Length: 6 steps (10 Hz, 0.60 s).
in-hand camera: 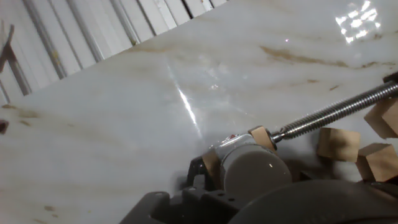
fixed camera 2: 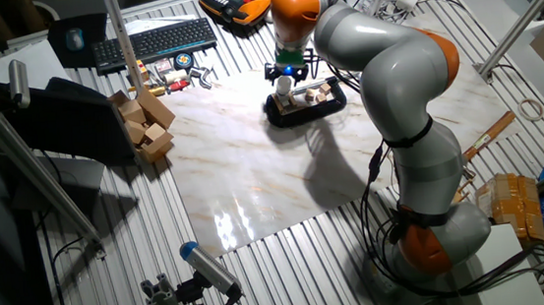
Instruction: Install the light bulb by rotating it
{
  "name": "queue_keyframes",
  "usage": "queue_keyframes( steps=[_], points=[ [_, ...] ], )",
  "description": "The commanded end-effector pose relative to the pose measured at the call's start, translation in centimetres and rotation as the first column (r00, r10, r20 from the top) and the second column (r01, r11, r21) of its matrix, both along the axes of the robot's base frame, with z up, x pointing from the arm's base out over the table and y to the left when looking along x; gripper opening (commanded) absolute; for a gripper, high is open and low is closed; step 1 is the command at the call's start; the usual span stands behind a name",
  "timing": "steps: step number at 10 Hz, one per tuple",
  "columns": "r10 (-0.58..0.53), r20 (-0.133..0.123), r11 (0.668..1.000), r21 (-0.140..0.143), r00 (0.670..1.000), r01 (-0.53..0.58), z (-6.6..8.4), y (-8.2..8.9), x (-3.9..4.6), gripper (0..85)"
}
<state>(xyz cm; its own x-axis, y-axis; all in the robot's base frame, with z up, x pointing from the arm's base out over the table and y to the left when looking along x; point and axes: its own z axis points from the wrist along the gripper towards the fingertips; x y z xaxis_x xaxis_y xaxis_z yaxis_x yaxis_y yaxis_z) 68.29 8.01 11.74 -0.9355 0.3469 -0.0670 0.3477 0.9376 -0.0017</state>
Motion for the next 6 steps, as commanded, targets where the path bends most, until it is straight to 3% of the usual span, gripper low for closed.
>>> queue_keyframes(
  steps=[1,6],
  points=[
    [0.550,-0.003,0.835,-0.001,0.835,-0.550,0.02,-0.01,0.02,68.0],
    [0.578,-0.091,0.816,0.049,0.811,-0.576,0.04,0.01,0.00,68.0]
  ],
)
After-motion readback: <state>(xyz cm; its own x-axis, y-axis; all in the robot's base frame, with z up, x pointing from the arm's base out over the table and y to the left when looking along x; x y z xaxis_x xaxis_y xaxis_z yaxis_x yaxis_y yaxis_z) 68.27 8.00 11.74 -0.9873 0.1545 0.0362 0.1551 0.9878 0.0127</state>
